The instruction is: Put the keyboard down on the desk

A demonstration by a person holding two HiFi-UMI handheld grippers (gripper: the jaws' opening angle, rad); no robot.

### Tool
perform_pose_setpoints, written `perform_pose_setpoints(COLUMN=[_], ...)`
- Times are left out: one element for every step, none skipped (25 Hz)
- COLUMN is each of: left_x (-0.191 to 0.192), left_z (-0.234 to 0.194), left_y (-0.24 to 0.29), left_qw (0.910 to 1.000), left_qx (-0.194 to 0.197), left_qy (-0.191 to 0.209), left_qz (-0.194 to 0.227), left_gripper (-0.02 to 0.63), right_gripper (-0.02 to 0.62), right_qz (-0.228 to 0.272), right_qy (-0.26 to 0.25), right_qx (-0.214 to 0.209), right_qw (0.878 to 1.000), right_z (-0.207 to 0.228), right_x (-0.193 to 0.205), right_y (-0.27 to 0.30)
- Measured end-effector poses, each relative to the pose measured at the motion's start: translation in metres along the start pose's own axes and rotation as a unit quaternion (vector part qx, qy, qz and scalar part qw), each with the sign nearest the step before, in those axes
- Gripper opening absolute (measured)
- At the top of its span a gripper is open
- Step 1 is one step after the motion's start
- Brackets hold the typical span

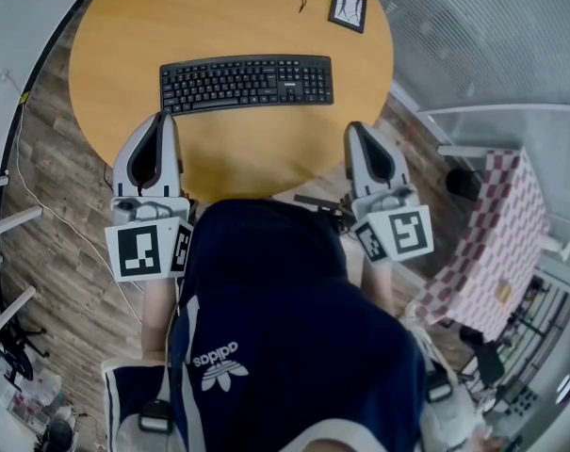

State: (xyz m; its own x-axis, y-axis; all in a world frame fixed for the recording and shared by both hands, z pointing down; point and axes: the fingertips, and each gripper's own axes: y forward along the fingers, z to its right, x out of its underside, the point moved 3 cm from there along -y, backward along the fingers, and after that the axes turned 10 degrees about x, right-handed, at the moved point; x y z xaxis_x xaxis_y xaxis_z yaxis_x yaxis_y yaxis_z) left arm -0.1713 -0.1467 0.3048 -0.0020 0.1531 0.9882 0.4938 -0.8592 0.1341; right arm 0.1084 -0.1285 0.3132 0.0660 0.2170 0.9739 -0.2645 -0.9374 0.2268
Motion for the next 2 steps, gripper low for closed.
perform_pose_setpoints(left_x=[0.0004, 0.0008], left_z=[-0.0002, -0.0004], left_y=[-0.0001, -0.0002], left_qw=[1.0000, 1.0000], left_qx=[0.000, 0.000], left_qy=[0.000, 0.000], left_qz=[0.000, -0.001], left_gripper=[0.003, 0.003], right_gripper=[0.003, 0.003], right_qz=[0.000, 0.000], right_qy=[0.000, 0.000], right_qx=[0.000, 0.000], right_qw=[1.000, 1.000], right_z=[0.0000, 0.0000], right_x=[0.0002, 0.0003], right_y=[0.0002, 0.0003])
